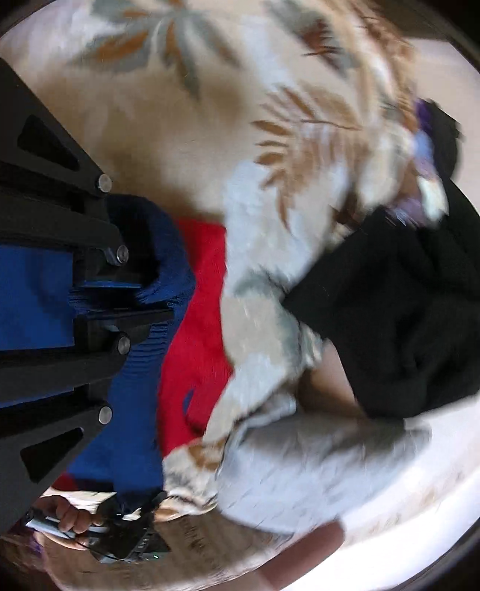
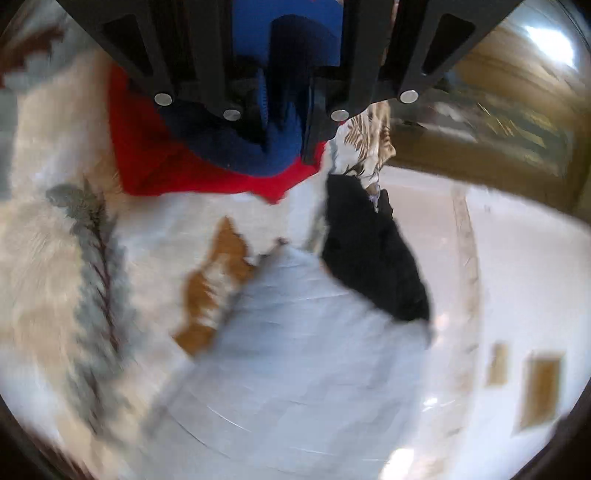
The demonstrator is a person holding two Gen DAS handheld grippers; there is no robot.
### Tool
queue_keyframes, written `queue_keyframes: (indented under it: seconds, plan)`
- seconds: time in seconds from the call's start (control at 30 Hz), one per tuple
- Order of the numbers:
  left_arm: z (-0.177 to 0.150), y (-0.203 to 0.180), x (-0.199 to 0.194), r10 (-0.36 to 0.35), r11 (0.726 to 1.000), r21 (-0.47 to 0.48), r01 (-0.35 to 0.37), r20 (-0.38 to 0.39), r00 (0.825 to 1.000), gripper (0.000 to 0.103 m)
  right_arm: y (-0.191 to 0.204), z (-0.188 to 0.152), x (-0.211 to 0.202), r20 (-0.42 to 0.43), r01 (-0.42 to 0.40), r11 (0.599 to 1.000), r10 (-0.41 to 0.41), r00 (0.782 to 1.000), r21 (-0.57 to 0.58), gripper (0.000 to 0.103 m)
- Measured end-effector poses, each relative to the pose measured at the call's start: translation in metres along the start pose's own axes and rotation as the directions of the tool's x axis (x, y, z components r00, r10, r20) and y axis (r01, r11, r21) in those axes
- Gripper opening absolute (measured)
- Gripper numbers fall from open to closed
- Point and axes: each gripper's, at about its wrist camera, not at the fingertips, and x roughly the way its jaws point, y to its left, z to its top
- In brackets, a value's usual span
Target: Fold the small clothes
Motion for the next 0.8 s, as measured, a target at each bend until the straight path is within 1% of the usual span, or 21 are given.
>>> queue_keyframes:
  seconds: [0.03,0.1,0.13,0.17,0.2,0.23,0.3,0.33,0.37,0.4,0.43,0.47,0.5,0.53,0.57,0.6,0.63,0.67,0.7,0.73,0.8]
  plan:
    - [-0.002,0.009,0.005,-0.005,0.999,-0.032,0.005,0.004,1.0,0.012,-0.01,0.006,0.003,-0.019,-0.021,0.999,0.022,1.0,0.038,0.018]
    - [-0.005,0.022,-0.001,-0.05,0.994,-0.09,0.055,0.052,0.997,0.014,-0.015,0.01,0.001,-0.019,-0.063,0.997,0.064,0.998,0.053,0.018]
    - [-0.008,0.028,-0.01,-0.071,0.989,-0.123,0.083,0.097,0.993,0.014,-0.015,0.012,-0.001,-0.023,-0.081,0.995,0.082,0.996,0.054,0.019]
    - [-0.011,0.033,-0.021,-0.077,0.984,-0.149,0.1,0.149,0.986,0.016,-0.014,0.012,-0.004,-0.021,-0.097,0.994,0.099,0.995,0.058,0.021]
    - [-0.012,0.036,-0.028,-0.073,0.98,-0.167,0.104,0.182,0.981,0.018,-0.01,0.011,-0.011,-0.001,-0.136,0.989,0.136,0.991,0.057,0.023]
    - [-0.017,0.041,-0.039,-0.063,0.975,-0.194,0.108,0.224,0.973,0.021,-0.005,0.008,-0.017,0.014,-0.157,0.986,0.157,0.988,0.046,0.029]
    - [-0.033,0.043,-0.058,-0.038,0.968,-0.228,0.103,0.273,0.961,0.022,0.004,0.001,-0.033,0.062,-0.185,0.982,0.184,0.981,0.018,0.047]
    - [-0.042,0.038,-0.063,-0.037,0.97,-0.22,0.101,0.278,0.96,0.022,0.009,-0.003,-0.044,0.104,-0.199,0.98,0.198,0.975,0.004,0.083]
    - [-0.051,0.031,-0.067,-0.031,0.975,-0.205,0.09,0.275,0.961,0.022,0.014,-0.009,-0.062,0.188,-0.213,0.977,0.214,0.959,-0.022,0.095]
    - [-0.056,0.026,-0.068,-0.022,0.978,-0.195,0.077,0.272,0.962,0.022,0.019,-0.014,-0.071,0.228,-0.216,0.975,0.222,0.948,-0.053,0.095]
    - [-0.067,0.015,-0.071,-0.006,0.984,-0.17,0.052,0.26,0.966,0.022,0.027,-0.02,-0.077,0.225,-0.191,0.977,0.207,0.952,-0.09,0.095]
    - [-0.07,0.005,-0.071,0.007,0.988,-0.149,0.03,0.244,0.97,0.022,0.03,-0.022,-0.077,0.204,-0.174,0.979,0.192,0.96,-0.103,0.094]
    - [-0.077,-0.006,-0.07,0.033,0.993,-0.114,-0.008,0.216,0.976,0.022,0.037,-0.029,-0.076,0.174,-0.135,0.983,0.156,0.972,-0.126,0.091]
    - [-0.081,-0.015,-0.067,0.056,0.995,-0.087,-0.04,0.198,0.979,0.022,0.045,-0.037,-0.074,0.16,-0.081,0.982,0.108,0.981,-0.169,0.08]
    - [-0.088,-0.027,-0.065,0.091,0.996,-0.044,-0.084,0.182,0.979,0.023,0.053,-0.045,-0.069,0.146,-0.025,0.975,0.059,0.988,-0.22,0.075]
    - [-0.092,-0.034,-0.064,0.112,0.994,-0.016,-0.111,0.178,0.978,0.022,0.059,-0.05,-0.063,0.133,0.017,0.966,0.018,0.991,-0.259,0.074]
    - [-0.095,-0.038,-0.06,0.131,0.991,0.004,-0.133,0.171,0.977,0.023,0.068,-0.058,-0.052,0.105,0.067,0.948,-0.036,0.994,-0.311,0.067]
    - [-0.096,-0.04,-0.058,0.139,0.99,0.009,-0.143,0.161,0.977,0.023,0.071,-0.063,-0.044,0.085,0.093,0.937,-0.068,0.994,-0.337,0.061]
    - [-0.097,-0.039,-0.055,0.149,0.988,0.004,-0.152,0.146,0.978,0.023,0.077,-0.071,-0.031,0.06,0.139,0.916,-0.126,0.99,-0.377,0.061]
    - [-0.098,-0.037,-0.053,0.16,0.987,-0.003,-0.161,0.141,0.977,0.023,0.083,-0.079,-0.02,0.054,0.183,0.891,-0.177,0.983,-0.415,0.061]
    - [-0.097,-0.033,-0.047,0.202,0.979,0.004,-0.205,0.139,0.969,0.023,0.089,-0.09,-0.004,0.049,0.225,0.848,-0.231,0.972,-0.479,0.061]
